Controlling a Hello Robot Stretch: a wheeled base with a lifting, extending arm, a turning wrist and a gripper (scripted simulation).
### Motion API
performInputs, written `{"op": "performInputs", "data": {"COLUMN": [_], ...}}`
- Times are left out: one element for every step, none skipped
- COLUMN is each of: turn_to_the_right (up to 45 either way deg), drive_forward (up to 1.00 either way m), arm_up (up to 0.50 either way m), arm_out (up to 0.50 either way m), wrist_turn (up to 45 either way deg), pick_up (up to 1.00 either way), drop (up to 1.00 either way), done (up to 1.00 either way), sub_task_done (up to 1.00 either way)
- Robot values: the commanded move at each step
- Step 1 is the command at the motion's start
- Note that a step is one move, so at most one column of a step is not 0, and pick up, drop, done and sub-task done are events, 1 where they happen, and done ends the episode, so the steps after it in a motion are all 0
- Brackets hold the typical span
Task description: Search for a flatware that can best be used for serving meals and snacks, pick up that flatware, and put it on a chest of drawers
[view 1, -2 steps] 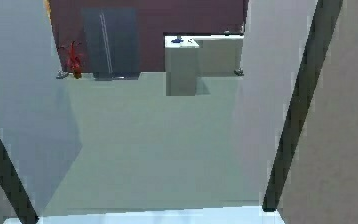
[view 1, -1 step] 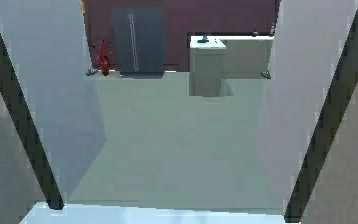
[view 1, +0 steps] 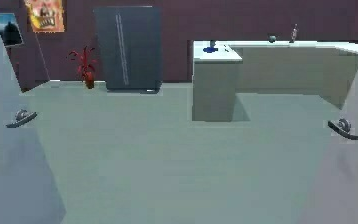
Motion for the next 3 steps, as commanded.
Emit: {"op": "performInputs", "data": {"turn_to_the_right": [0.0, 0.0, 3.0], "drive_forward": [1.00, 1.00, 0.00], "arm_up": [0.00, 0.00, 0.00], "arm_out": [0.00, 0.00, 0.00], "wrist_turn": [0.0, 0.0, 0.0], "pick_up": [0.00, 0.00, 0.00], "drop": [0.00, 0.00, 0.00], "done": [0.00, 0.00, 0.00], "sub_task_done": [0.00, 0.00, 0.00]}}
